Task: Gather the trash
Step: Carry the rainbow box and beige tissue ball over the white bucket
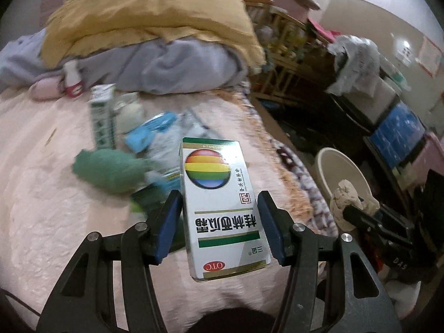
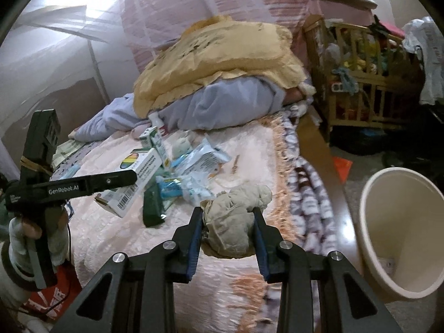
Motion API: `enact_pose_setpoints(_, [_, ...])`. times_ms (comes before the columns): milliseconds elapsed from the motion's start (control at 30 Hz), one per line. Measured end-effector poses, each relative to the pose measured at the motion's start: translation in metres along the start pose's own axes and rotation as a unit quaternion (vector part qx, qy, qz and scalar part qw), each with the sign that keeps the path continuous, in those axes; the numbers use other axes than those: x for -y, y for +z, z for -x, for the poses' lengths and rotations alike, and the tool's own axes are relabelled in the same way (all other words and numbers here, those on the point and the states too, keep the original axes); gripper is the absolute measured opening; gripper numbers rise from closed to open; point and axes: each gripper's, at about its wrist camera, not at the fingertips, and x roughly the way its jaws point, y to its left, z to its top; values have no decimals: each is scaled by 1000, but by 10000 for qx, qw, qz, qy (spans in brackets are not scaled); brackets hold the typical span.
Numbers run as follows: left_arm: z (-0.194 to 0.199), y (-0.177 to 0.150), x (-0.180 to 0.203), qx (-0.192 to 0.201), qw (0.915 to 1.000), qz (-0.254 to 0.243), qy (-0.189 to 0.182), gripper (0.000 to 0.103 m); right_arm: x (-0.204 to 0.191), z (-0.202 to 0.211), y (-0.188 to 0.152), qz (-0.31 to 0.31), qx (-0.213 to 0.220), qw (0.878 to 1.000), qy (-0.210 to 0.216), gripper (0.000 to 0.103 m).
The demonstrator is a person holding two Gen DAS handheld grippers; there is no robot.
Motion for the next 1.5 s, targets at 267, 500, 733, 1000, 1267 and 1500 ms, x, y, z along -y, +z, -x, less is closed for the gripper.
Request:
enact_pose_setpoints(267, [-22,7,56,-24,9983,-573,-114,55,38,21,-1,-339,128,9989,-297,32])
enact_pose_setpoints(500, [-39,13,100,-46,9947,-991,-263,55,71,38,-5,-557,199,9963,-616,32])
enact_pose_setpoints(733, [-58,20,137,-107,9912,-1249,-422,55,108,54,-10,-855,284,9915,-938,33])
enact_pose_setpoints(1000, [-80,27,173,-156,9869,-1501,-571,55,147,64,-16,-1086,301,9858,-1244,32])
enact_pose_setpoints(1267, [-102,31,199,-269,9832,-1659,-710,55,175,68,-21,-1276,285,9813,-1413,33])
enact_pose_setpoints(1500, [-124,33,219,-451,9810,-1630,-951,55,188,69,-23,-1304,251,9793,-1528,32])
